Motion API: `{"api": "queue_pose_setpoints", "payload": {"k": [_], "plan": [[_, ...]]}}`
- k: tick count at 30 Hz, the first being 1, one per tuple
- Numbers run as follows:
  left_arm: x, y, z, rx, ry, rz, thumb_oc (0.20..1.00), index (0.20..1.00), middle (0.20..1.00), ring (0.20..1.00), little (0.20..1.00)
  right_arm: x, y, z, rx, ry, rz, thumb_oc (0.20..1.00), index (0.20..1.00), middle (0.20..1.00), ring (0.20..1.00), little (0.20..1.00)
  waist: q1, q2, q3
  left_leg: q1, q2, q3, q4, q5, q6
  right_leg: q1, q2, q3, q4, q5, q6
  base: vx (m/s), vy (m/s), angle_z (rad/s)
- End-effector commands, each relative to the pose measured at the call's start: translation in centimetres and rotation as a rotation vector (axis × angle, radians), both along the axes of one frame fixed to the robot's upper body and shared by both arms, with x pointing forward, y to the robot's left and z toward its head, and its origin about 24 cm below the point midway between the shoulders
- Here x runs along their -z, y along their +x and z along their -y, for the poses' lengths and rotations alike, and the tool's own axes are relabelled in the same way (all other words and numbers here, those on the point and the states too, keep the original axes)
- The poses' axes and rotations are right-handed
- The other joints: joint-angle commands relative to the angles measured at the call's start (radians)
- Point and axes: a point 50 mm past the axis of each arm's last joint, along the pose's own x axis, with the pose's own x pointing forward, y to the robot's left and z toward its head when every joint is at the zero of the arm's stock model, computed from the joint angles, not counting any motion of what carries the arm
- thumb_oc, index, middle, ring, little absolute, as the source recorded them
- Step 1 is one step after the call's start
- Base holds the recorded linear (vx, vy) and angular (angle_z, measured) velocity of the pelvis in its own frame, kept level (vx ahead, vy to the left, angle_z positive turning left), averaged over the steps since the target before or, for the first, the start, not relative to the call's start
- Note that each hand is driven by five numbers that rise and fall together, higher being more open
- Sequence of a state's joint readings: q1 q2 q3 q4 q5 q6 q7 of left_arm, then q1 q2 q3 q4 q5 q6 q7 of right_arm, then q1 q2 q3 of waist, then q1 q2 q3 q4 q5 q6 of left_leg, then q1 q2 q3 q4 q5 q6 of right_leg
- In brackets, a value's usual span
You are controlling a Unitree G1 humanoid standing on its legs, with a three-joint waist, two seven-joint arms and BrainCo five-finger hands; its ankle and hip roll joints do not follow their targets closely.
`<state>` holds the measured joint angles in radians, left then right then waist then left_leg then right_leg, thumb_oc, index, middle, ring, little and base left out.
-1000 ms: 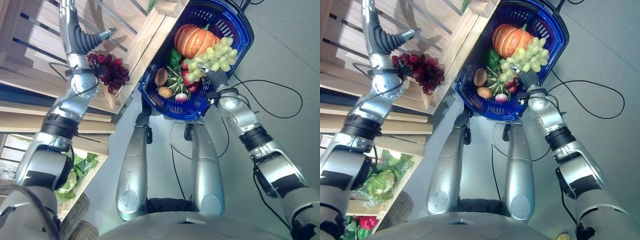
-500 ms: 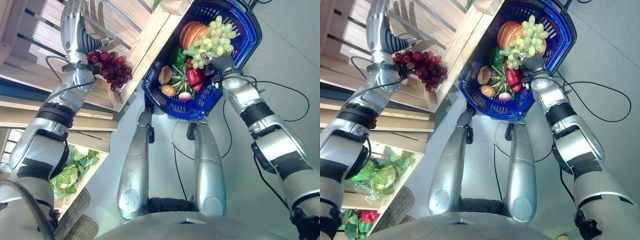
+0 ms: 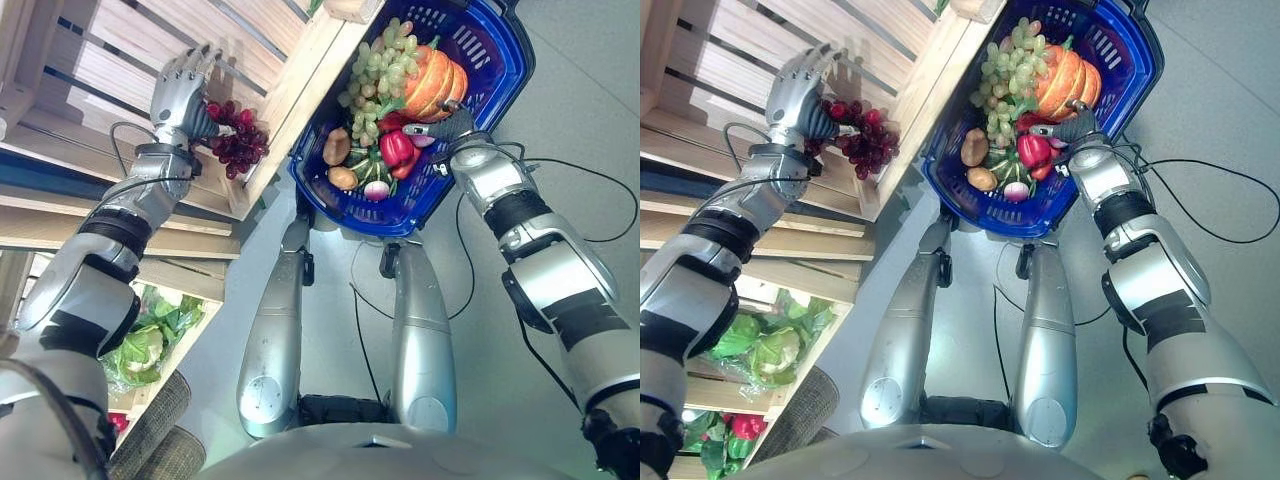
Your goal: Pick up fruits and vegetables into the basket
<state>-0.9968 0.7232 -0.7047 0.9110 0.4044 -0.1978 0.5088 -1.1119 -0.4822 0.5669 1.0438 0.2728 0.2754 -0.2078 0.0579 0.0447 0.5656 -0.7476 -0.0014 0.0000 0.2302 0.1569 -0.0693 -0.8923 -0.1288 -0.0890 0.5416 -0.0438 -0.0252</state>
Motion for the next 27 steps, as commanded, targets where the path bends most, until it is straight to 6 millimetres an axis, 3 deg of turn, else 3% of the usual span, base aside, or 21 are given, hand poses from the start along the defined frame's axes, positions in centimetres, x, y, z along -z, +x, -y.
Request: {"api": "queue_pose_setpoints", "payload": {"k": [1,9,17,27], "plan": [[-0.1,0.5,0.0,-0.022,0.030,-0.036,1.000,1.000,1.000,1.000,1.000,-1.2,0.2,1.3,0.047,-0.078,0.003,1.000,1.000,1.000,1.000,1.000,-0.019,0.093,-0.046,-0.029,-0.016,0.016,0.136,-0.095,0.011,0.064,-0.001,-0.038,-0.104,0.046,0.075,0.00,0.000,0.00],[0.8,0.9,0.8,0.000,0.160,-0.152,1.000,1.000,1.000,1.000,1.000,-2.3,0.2,1.4,0.073,0.004,0.148,1.000,1.000,1.000,1.000,1.000,-0.036,0.092,-0.046,-0.041,-0.012,0.021,0.142,-0.099,0.013,0.048,0.008,-0.027,-0.101,0.051,0.077,0.00,0.000,0.00],[3.6,0.1,-1.0,-0.101,0.318,-0.252,1.000,1.000,1.000,1.000,1.000,-4.8,-0.7,-0.7,0.017,0.105,0.433,1.000,1.000,1.000,1.000,1.000,-0.063,0.072,-0.046,-0.055,-0.004,0.027,0.141,-0.106,0.010,0.037,0.019,-0.014,-0.115,0.058,0.082,0.00,0.004,0.00],[5.6,-0.7,-2.5,-0.149,0.421,-0.327,1.000,1.000,1.000,1.000,1.000,-6.3,-2.9,-0.3,0.051,0.232,0.688,1.000,1.000,1.000,1.000,1.000,-0.093,0.050,-0.046,-0.067,0.005,0.031,0.139,-0.118,0.013,0.024,0.030,-0.001,-0.122,0.059,0.091,0.00,0.005,-0.03]]}}
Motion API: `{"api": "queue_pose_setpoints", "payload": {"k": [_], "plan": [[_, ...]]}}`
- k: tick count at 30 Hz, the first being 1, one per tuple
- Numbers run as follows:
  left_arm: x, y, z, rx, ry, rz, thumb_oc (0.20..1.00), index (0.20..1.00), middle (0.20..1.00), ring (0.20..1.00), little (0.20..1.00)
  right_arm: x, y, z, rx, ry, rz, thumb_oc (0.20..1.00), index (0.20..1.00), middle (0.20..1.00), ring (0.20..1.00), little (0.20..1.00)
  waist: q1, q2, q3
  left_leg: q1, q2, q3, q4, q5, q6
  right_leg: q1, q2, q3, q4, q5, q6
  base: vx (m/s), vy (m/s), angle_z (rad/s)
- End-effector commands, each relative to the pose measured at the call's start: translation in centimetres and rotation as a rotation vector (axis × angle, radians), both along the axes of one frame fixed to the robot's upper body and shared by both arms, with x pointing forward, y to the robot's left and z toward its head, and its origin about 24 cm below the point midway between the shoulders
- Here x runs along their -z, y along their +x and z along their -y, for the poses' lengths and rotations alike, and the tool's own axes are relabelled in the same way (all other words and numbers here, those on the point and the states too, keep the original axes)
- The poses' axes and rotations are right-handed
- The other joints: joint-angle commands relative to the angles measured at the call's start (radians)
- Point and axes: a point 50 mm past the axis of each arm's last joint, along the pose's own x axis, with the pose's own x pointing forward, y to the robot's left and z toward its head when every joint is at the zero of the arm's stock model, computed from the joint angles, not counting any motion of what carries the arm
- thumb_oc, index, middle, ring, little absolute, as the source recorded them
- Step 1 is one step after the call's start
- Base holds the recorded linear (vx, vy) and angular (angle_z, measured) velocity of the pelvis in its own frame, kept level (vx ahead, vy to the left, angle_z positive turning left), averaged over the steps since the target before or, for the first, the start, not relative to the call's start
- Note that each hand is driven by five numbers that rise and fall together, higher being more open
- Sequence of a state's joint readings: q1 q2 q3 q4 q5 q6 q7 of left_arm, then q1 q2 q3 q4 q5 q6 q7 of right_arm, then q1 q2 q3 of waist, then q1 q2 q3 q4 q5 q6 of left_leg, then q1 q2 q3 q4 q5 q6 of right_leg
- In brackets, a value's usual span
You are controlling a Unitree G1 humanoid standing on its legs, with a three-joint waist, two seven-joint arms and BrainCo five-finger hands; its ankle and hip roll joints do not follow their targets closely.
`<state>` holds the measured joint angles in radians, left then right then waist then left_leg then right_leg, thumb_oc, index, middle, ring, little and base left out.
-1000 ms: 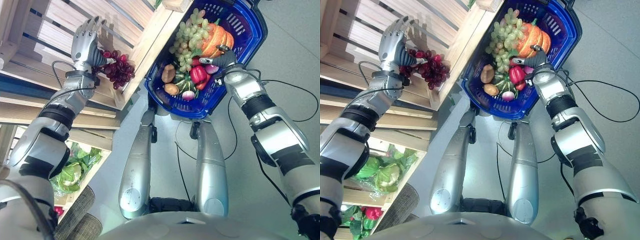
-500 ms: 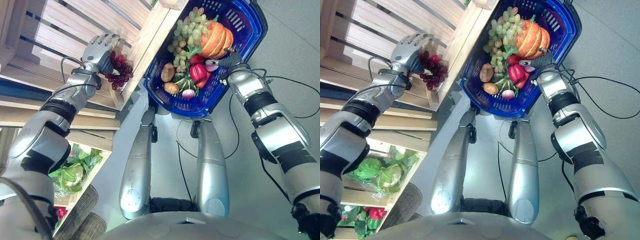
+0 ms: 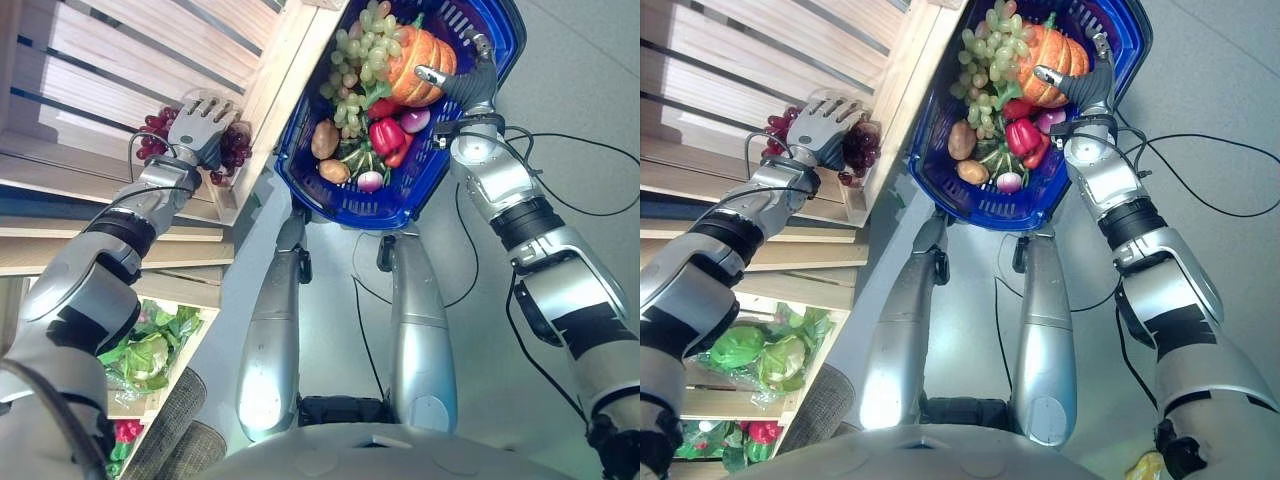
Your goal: Pick up fruits and vegetables into the basket
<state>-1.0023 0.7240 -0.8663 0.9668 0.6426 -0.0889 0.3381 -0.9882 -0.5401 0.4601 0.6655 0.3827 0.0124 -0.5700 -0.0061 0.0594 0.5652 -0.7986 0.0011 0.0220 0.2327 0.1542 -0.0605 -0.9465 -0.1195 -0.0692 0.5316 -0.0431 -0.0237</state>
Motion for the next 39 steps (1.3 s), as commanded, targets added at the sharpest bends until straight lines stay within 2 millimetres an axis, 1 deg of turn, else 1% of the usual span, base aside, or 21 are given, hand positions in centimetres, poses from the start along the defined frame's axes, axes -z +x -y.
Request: {"api": "queue_pose_setpoints", "payload": {"k": [1,5,6,7,8,10,13,17,24,28,29,30,31,32,39], "plan": [[2.2,-1.0,-2.3,-0.093,0.037,-0.060,1.000,1.000,1.000,1.000,1.000,-1.1,-1.5,1.7,0.045,0.045,0.162,1.000,1.000,1.000,1.000,1.000,-0.034,0.032,-0.045,-0.020,0.003,0.008,0.138,-0.117,0.005,0.074,0.022,-0.018,-0.113,0.058,0.090,0.00,0.028,-0.07],[3.0,-1.3,-3.1,-0.143,0.052,-0.095,1.000,1.000,1.000,1.000,1.000,-1.0,-2.1,2.8,0.116,0.119,0.215,1.000,1.000,1.000,1.000,1.000,-0.042,0.026,-0.045,-0.026,0.007,0.007,0.140,-0.121,0.004,0.069,0.024,-0.012,-0.115,0.060,0.093,0.00,0.025,-0.05],[3.3,-1.5,-3.4,-0.158,0.055,-0.101,1.000,1.000,1.000,1.000,1.000,-0.6,-2.4,3.5,0.144,0.143,0.220,1.000,1.000,1.000,1.000,1.000,-0.044,0.024,-0.045,-0.029,0.008,0.006,0.140,-0.122,0.004,0.068,0.024,-0.011,-0.116,0.061,0.095,0.00,0.007,-0.05],[3.4,-1.5,-3.5,-0.162,0.056,-0.104,1.000,1.000,1.000,1.000,1.000,-0.5,-2.4,3.7,0.151,0.148,0.222,1.000,1.000,1.000,1.000,1.000,-0.044,0.024,-0.045,-0.030,0.009,0.006,0.141,-0.122,0.004,0.067,0.024,-0.011,-0.115,0.060,0.095,0.00,-0.003,-0.04],[3.8,-1.8,-4.0,-0.183,0.066,-0.121,1.000,1.000,1.000,1.000,1.000,0.2,-2.7,4.7,0.198,0.166,0.220,1.000,1.000,1.000,1.000,1.000,-0.047,0.020,-0.045,-0.034,0.010,0.004,0.144,-0.125,0.006,0.065,0.026,-0.009,-0.113,0.060,0.096,0.00,0.000,0.00],[4.1,-1.9,-4.4,-0.201,0.070,-0.134,1.000,1.000,1.000,1.000,1.000,0.9,-2.9,5.6,0.243,0.173,0.208,1.000,1.000,1.000,1.000,1.000,-0.049,0.017,-0.045,-0.033,0.010,0.004,0.143,-0.127,0.007,0.066,0.028,-0.009,-0.114,0.061,0.097,0.00,0.000,0.00],[4.1,-2.0,-4.9,-0.220,0.076,-0.150,1.000,1.000,1.000,1.000,1.000,1.5,-3.1,7.1,0.291,0.187,0.194,1.000,1.000,1.000,1.000,1.000,-0.049,0.012,-0.045,-0.040,0.012,0.002,0.141,-0.127,0.009,0.064,0.028,-0.012,-0.121,0.065,0.098,0.00,0.000,-0.01],[4.0,-2.0,-5.6,-0.253,0.084,-0.196,1.000,1.000,1.000,1.000,1.000,1.4,-3.1,8.3,0.313,0.193,0.195,1.000,1.000,1.000,1.000,1.000,-0.049,0.009,-0.045,-0.053,0.012,-0.003,0.154,-0.132,0.010,0.055,0.030,-0.011,-0.117,0.067,0.099,0.00,0.000,0.00],[4.0,-2.0,-6.0,-0.287,0.083,-0.239,1.000,1.000,1.000,1.000,1.000,0.8,-2.8,8.2,0.285,0.184,0.204,1.000,1.000,1.000,1.000,1.000,-0.049,0.003,-0.045,-0.056,0.012,-0.004,0.150,-0.132,0.012,0.056,0.034,-0.013,-0.127,0.068,0.097,0.00,0.000,0.00],[4.2,-2.1,-6.2,-0.310,0.098,-0.281,1.000,1.000,1.000,1.000,1.000,0.7,-2.6,7.5,0.266,0.186,0.208,1.000,1.000,1.000,1.000,1.000,-0.050,0.003,-0.045,-0.059,0.013,-0.004,0.152,-0.133,0.011,0.053,0.033,-0.011,-0.127,0.068,0.097,0.00,-0.001,-0.01],[4.2,-2.1,-6.3,-0.315,0.099,-0.289,0.896,0.896,0.896,0.896,0.896,0.7,-2.6,7.4,0.264,0.187,0.211,1.000,1.000,1.000,1.000,1.000,-0.050,0.003,-0.045,-0.058,0.012,-0.003,0.150,-0.133,0.011,0.055,0.034,-0.012,-0.129,0.068,0.097,0.00,0.000,0.00],[4.4,-2.1,-6.4,-0.324,0.103,-0.309,0.664,0.664,0.664,0.664,0.664,0.6,-2.6,7.3,0.263,0.188,0.215,1.000,1.000,1.000,1.000,1.000,-0.050,0.004,-0.045,-0.057,0.012,-0.003,0.149,-0.132,0.012,0.056,0.033,-0.012,-0.130,0.068,0.097,0.00,0.000,0.00],[4.5,-2.2,-6.5,-0.328,0.107,-0.324,0.338,0.338,0.338,0.338,0.338,0.6,-2.6,7.3,0.262,0.191,0.216,1.000,1.000,1.000,1.000,1.000,-0.049,0.004,-0.045,-0.057,0.011,-0.003,0.150,-0.132,0.012,0.055,0.033,-0.012,-0.130,0.069,0.097,0.00,0.000,0.00],[4.6,-2.3,-6.6,-0.337,0.107,-0.343,0.200,0.200,0.200,0.200,0.200,0.6,-2.7,7.3,0.262,0.192,0.218,1.000,1.000,1.000,1.000,1.000,-0.050,0.004,-0.045,-0.058,0.011,-0.004,0.151,-0.133,0.011,0.055,0.033,-0.012,-0.129,0.069,0.097,0.00,0.000,0.00],[4.9,-2.4,-6.9,-0.371,0.082,-0.402,0.200,0.200,0.200,0.200,0.200,0.3,-2.6,6.8,0.258,0.200,0.231,1.000,1.000,1.000,1.000,1.000,-0.052,0.004,-0.045,-0.052,0.013,-0.001,0.151,-0.134,0.009,0.060,0.031,-0.012,-0.133,0.071,0.099,0.00,-0.002,0.02]]}}
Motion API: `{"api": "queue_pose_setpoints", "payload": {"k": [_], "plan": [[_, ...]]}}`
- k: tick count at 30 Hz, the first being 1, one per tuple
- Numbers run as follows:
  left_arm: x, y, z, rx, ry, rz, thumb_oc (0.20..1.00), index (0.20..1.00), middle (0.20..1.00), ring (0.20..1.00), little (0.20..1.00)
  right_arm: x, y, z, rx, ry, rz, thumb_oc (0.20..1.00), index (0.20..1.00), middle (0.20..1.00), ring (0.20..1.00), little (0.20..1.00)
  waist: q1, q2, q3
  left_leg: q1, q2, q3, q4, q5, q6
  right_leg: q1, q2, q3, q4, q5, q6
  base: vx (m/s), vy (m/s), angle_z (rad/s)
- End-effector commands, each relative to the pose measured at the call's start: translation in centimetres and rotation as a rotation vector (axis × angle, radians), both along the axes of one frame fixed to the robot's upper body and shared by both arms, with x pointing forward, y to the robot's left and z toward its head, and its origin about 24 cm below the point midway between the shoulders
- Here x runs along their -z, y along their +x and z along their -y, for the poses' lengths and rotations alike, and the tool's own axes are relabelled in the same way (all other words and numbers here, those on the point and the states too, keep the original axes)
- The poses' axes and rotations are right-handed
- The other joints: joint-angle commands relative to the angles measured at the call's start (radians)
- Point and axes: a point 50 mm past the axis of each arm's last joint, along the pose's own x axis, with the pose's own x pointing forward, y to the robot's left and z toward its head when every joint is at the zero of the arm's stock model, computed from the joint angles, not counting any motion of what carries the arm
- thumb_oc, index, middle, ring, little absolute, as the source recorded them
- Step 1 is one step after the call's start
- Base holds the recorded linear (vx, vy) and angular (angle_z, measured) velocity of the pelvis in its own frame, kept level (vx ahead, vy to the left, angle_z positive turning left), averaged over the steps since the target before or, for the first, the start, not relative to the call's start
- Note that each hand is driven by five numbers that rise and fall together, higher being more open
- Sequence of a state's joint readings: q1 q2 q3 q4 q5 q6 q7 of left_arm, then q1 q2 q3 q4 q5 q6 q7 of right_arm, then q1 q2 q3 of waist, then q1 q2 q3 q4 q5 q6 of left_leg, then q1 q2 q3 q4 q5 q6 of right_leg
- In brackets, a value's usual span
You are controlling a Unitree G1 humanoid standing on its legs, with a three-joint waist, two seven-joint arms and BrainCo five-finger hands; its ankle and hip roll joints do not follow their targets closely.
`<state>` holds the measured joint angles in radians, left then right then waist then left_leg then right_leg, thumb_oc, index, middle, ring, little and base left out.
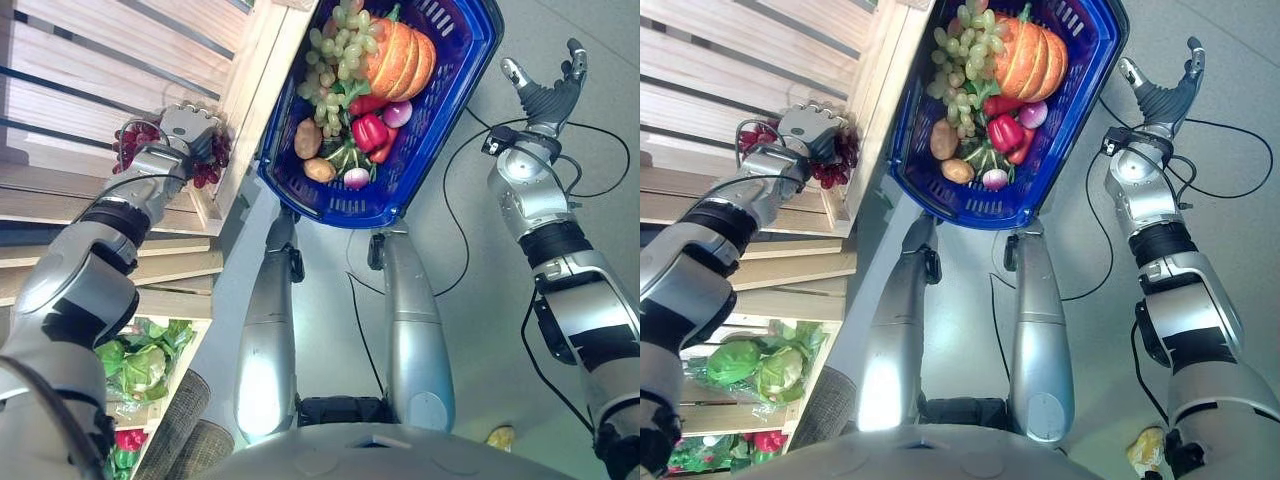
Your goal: Pick up fruits and vegetables into the basket
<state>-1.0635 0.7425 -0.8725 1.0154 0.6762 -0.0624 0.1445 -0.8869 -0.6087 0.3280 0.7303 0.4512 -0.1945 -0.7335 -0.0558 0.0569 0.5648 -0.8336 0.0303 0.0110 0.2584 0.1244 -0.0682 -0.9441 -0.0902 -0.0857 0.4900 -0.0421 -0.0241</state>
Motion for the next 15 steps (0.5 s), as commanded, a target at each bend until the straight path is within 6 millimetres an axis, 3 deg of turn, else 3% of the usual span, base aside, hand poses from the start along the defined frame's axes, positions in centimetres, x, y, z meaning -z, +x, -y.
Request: {"api": "queue_pose_setpoints", "payload": {"k": [1,10,15], "plan": [[6.10,-3.01,-5.47,-0.270,0.003,-0.269,0.200,0.200,0.200,0.200,0.200,-0.65,-0.67,0.42,0.007,0.008,0.069,1.000,1.000,1.000,1.000,1.000,-0.003,0.006,-0.045,-0.019,-0.015,0.010,0.126,-0.105,0.016,0.057,0.001,0.005,-0.092,0.071,0.100,0.00,0.000,0.00],[6.63,-3.27,-5.76,-0.309,-0.029,-0.329,0.200,0.200,0.200,0.200,0.200,-0.84,-0.55,0.17,0.000,0.014,0.069,1.000,1.000,1.000,1.000,1.000,-0.004,0.005,-0.045,-0.009,-0.016,0.009,0.122,-0.106,0.016,0.066,0.001,0.006,-0.099,0.073,0.099,0.00,-0.001,0.00],[6.15,-3.05,-5.64,-0.323,-0.171,-0.268,0.200,0.200,0.200,0.200,0.200,-0.76,-0.56,-0.04,-0.008,0.015,0.069,1.000,1.000,1.000,1.000,1.000,-0.003,0.004,-0.045,-0.009,-0.014,0.008,0.120,-0.104,0.015,0.066,0.002,0.008,-0.098,0.072,0.099,0.00,0.000,0.00]]}}
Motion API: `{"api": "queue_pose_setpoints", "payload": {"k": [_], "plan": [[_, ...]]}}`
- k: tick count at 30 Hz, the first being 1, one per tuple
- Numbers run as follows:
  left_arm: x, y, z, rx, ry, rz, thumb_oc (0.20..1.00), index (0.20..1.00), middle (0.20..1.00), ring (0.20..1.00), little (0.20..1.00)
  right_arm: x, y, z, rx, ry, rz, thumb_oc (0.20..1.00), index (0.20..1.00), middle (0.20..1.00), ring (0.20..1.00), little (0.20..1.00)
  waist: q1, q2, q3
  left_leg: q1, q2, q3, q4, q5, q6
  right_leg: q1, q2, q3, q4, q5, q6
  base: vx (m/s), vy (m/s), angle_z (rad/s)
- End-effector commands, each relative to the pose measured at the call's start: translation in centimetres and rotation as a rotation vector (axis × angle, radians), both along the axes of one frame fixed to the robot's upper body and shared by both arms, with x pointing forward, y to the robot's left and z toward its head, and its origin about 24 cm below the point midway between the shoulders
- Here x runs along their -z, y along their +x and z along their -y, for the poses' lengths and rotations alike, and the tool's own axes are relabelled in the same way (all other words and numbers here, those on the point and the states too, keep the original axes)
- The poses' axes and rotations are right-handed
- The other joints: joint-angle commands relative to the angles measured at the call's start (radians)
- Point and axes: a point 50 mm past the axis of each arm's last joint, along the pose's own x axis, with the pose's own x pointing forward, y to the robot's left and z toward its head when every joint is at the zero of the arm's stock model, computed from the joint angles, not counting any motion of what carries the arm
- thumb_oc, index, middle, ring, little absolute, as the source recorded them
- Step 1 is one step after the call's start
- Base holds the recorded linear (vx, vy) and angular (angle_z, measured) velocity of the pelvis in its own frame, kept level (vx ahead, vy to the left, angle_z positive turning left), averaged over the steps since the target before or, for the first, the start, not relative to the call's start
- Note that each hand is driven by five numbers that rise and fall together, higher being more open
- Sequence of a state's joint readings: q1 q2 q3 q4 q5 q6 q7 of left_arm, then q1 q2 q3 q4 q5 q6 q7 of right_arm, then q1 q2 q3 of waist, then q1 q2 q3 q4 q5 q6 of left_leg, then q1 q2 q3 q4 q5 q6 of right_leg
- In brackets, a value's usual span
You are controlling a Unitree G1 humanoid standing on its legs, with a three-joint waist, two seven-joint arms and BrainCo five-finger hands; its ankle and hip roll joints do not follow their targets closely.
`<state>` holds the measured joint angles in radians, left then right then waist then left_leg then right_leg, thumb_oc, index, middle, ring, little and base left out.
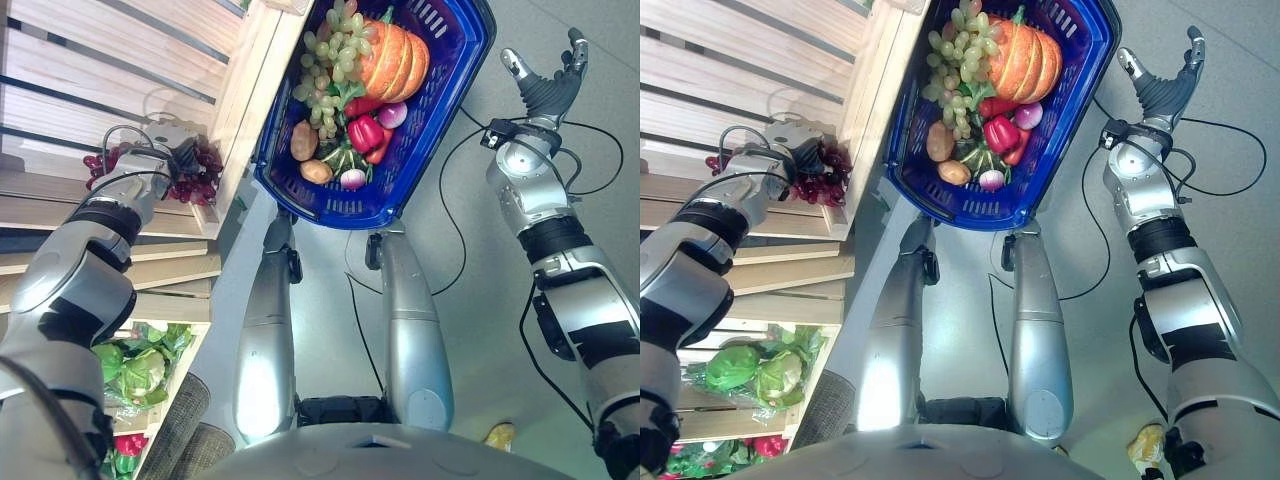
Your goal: Pick up fruits and vegetables into the basket
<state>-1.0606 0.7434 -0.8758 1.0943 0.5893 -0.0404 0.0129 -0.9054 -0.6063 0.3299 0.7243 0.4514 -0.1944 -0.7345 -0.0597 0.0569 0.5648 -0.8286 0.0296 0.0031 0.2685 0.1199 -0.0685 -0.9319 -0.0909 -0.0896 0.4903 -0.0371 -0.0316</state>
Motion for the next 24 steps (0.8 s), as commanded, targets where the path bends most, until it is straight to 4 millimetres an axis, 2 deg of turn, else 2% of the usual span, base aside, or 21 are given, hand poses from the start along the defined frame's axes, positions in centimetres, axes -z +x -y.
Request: {"api": "queue_pose_setpoints", "payload": {"k": [1,8,15,24], "plan": [[4.7,-2.5,-3.4,-0.186,-0.143,-0.095,0.200,0.200,0.200,0.200,0.200,0.0,-0.8,0.3,0.002,0.014,0.048,1.000,1.000,1.000,1.000,1.000,0.002,0.004,-0.045,-0.014,-0.014,0.015,0.110,-0.098,0.016,0.054,0.004,0.012,-0.097,0.067,0.106,0.00,0.000,0.00],[3.2,-2.4,-4.0,-0.263,-0.540,0.063,0.200,0.200,0.200,0.200,0.200,0.4,-1.1,0.3,-0.008,0.011,0.048,1.000,1.000,1.000,1.000,1.000,0.007,0.003,-0.045,-0.011,-0.016,0.014,0.109,-0.094,0.017,0.056,0.007,0.013,-0.093,0.064,0.105,0.00,0.000,0.00],[1.6,-2.4,-4.4,-0.237,-0.773,0.164,0.200,0.200,0.200,0.200,0.200,0.6,-1.4,0.6,-0.016,0.010,0.053,1.000,1.000,1.000,1.000,1.000,0.012,0.006,-0.045,-0.004,-0.018,0.012,0.102,-0.092,0.020,0.062,0.007,0.009,-0.090,0.056,0.104,0.00,0.000,0.00],[0.5,-2.4,-4.4,-0.204,-1.078,0.291,0.200,0.200,0.200,0.200,0.200,1.0,-1.7,0.6,-0.025,0.005,0.044,1.000,1.000,1.000,1.000,1.000,0.015,0.007,-0.045,-0.001,-0.019,0.013,0.097,-0.090,0.022,0.060,0.009,0.008,-0.083,0.049,0.101,0.00,0.000,0.00]]}}
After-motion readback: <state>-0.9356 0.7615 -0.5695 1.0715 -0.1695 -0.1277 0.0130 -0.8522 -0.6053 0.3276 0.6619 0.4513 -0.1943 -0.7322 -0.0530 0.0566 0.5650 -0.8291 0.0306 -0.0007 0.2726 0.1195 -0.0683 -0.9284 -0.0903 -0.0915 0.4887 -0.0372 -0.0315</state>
